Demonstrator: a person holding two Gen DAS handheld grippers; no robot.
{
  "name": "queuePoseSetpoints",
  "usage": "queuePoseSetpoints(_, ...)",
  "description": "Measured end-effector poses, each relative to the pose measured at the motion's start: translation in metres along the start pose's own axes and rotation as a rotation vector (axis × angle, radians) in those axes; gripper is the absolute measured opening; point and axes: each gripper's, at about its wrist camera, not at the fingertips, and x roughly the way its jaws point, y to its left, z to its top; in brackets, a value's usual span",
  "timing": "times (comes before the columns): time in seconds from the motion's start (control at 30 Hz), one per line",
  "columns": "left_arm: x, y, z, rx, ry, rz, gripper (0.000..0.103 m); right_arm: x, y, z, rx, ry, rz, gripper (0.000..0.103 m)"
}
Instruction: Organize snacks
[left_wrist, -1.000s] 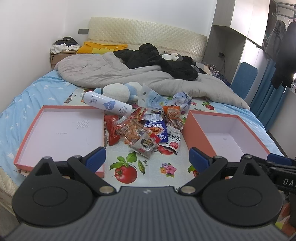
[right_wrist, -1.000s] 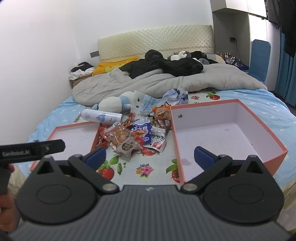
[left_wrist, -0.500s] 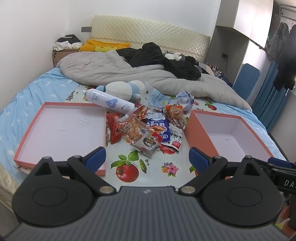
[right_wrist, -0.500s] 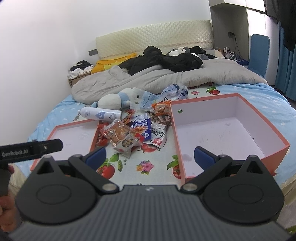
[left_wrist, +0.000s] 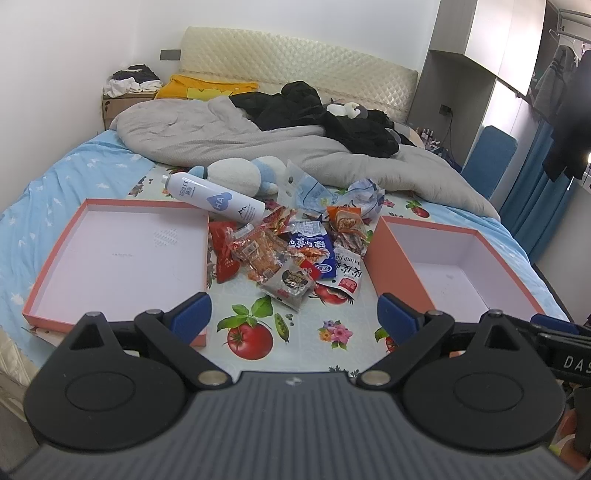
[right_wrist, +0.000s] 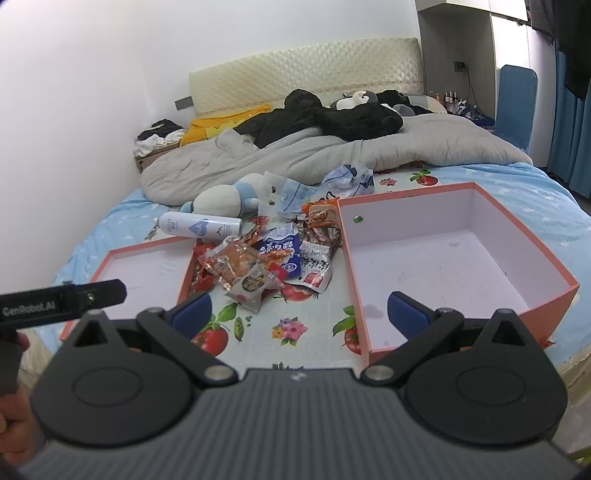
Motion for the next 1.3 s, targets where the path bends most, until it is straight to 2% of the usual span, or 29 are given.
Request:
queuePoseSetpoints(0.27, 0.008, -0.001, -0.004, 0.004, 0.005, -0.005, 0.098, 0.004, -0.001, -0.001, 0.012, 0.024, 0.004, 0.103)
queuePoseSetpoints(0.4, 0.015, 0.0, -0.005, -0.004, 0.018, -0.025, 0.098, -0.001, -0.003, 0.004, 0.033, 0.004, 0.018, 0.103)
queuePoseSetpoints(0.63, 0.024, 0.009, -0.005, 0.008, 0.017, -0.06, 0.098, 0.001, -0.009, 0.01, 0.152, -0.01, 0.038, 0.103)
queuePoseSetpoints(0.73, 0.032, 0.014, -0.007, 0.016, 0.024, -0.054, 0.098, 0.015, -0.005, 0.013, 0.176, 0.017, 0.042, 0.096)
queuePoseSetpoints(0.83, 0.046, 0.021, -0.012, 0.024, 0.042, -0.053, 0.098, 0.031, 0.0, 0.015, 0.171, 0.028, 0.096, 0.094)
queuePoseSetpoints(0.93, 0.061, 0.027, -0.02, 0.047, 0.046, -0.058, 0.098, 0.049, 0.011, 0.015, 0.133, 0.027, 0.095, 0.078)
queuePoseSetpoints(0.97, 0.068, 0.03, -0.021, 0.046, 0.056, -0.064, 0.098, 0.057, 0.015, 0.015, 0.124, 0.026, 0.091, 0.077)
queuePoseSetpoints(1.1, 0.1, 0.037, -0.028, 0.054, 0.082, -0.084, 0.097, 0.089, 0.022, 0.014, 0.118, 0.012, 0.078, 0.072)
queuePoseSetpoints(1.3, 0.152, 0.046, -0.03, 0.106, 0.096, -0.126, 0.097, 0.141, 0.024, 0.009, 0.117, 0.009, 0.049, 0.072)
